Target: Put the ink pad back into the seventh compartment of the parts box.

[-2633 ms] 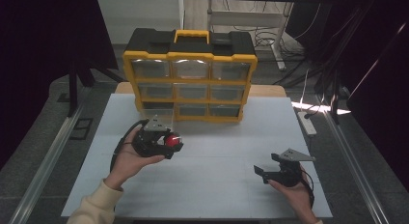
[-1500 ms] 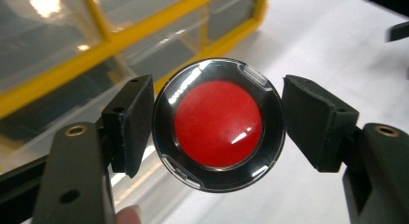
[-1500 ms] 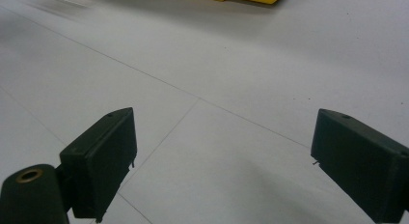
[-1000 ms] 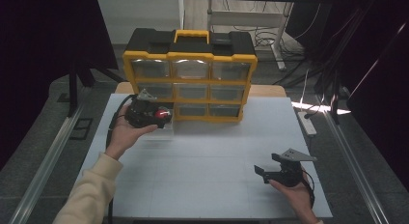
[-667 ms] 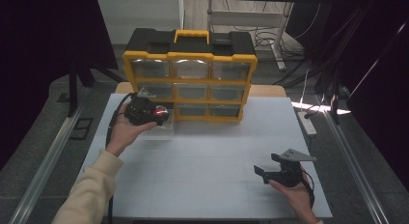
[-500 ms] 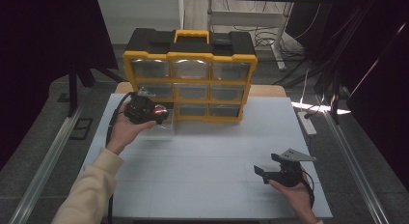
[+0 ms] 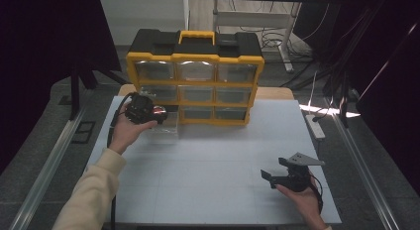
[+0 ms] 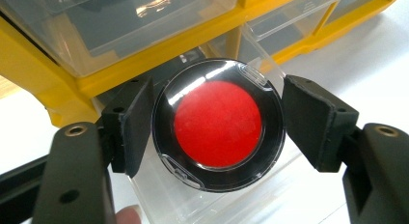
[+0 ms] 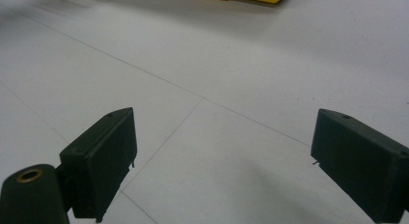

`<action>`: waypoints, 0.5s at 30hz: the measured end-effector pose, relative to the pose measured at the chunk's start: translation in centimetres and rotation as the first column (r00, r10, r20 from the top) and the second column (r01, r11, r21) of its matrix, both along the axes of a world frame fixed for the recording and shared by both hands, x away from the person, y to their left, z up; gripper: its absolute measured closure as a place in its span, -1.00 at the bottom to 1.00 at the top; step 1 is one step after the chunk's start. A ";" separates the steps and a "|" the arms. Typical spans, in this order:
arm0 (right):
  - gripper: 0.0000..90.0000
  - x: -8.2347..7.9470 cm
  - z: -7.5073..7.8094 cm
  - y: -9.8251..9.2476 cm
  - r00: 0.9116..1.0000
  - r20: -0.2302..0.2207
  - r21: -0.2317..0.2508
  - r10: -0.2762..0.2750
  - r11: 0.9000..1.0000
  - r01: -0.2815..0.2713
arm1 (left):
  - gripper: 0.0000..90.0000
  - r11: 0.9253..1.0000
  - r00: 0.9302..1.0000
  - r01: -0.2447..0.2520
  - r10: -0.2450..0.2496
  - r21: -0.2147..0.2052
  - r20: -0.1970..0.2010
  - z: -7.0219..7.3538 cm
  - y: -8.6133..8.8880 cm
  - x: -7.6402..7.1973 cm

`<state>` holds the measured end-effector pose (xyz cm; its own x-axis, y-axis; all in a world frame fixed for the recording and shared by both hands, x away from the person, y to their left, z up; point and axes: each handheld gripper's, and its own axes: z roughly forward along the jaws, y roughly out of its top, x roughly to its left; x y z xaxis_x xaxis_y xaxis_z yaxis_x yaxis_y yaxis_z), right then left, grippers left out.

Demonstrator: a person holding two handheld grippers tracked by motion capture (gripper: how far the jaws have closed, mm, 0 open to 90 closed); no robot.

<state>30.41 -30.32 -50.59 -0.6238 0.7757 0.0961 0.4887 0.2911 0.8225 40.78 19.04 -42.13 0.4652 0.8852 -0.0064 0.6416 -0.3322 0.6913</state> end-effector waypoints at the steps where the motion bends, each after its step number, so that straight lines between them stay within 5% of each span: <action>1: -0.80 0.0 0.0 0.0 1.000 0.000 0.000 0.000 1.000 0.000 | -0.32 1.000 1.000 -0.001 0.001 0.002 -0.002 -0.1 0.0 0.1; 15: -0.80 0.1 -0.1 -0.1 1.000 -0.003 -0.002 -0.004 1.000 0.004 | -0.33 0.999 0.999 0.012 -0.010 0.043 -0.033 -1.2 -0.6 1.0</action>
